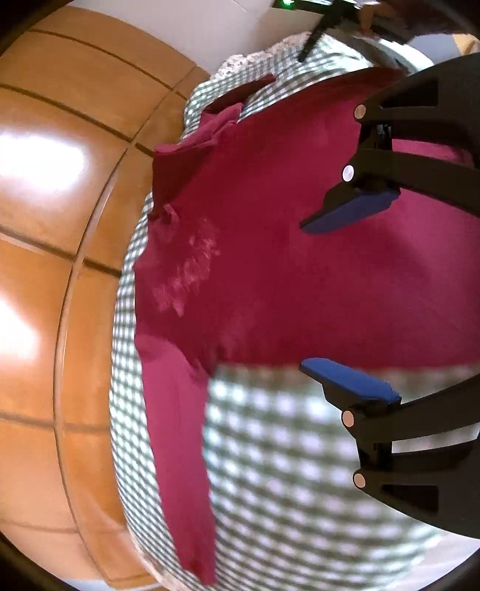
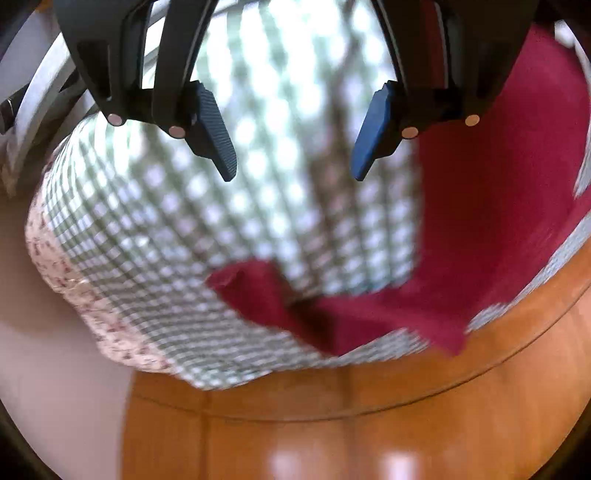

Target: Fold small clothes

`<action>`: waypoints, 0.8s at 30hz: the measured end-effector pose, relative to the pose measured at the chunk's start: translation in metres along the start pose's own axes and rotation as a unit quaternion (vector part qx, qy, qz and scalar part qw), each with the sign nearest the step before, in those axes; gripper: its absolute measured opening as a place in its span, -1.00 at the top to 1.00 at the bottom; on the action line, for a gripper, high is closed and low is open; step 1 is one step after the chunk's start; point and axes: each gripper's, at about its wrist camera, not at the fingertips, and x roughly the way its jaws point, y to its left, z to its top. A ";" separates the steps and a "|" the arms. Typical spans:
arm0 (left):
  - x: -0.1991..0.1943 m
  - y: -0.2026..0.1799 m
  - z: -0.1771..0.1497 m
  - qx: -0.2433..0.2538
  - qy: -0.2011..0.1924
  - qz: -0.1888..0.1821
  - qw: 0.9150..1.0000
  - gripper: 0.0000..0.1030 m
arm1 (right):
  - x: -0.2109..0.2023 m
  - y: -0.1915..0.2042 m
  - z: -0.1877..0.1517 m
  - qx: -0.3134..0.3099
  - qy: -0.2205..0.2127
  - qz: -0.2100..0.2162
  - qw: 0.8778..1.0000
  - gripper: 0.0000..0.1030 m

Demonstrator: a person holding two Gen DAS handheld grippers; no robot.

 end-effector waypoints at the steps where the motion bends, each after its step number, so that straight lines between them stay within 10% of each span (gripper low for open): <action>1: 0.009 -0.008 0.003 0.009 0.000 0.008 1.000 -0.51 | 0.013 0.001 0.012 -0.001 -0.004 -0.014 1.000 -0.28; 7: 0.066 -0.043 0.014 0.074 0.020 0.033 0.996 -0.61 | 0.085 0.006 0.058 -0.041 0.000 -0.081 0.996 -0.05; 9: 0.077 -0.043 0.015 0.076 0.026 0.039 0.996 -0.61 | 0.109 0.003 0.068 -0.053 0.032 -0.090 0.994 0.85; 18: 0.108 -0.030 0.011 0.052 0.034 0.036 0.997 -0.91 | 0.038 -0.049 0.140 -0.056 -0.074 -0.124 0.988 0.91; 24: 0.112 -0.029 0.011 0.050 0.033 0.033 0.998 -0.92 | 0.090 -0.105 0.188 -0.048 -0.049 -0.237 0.969 0.91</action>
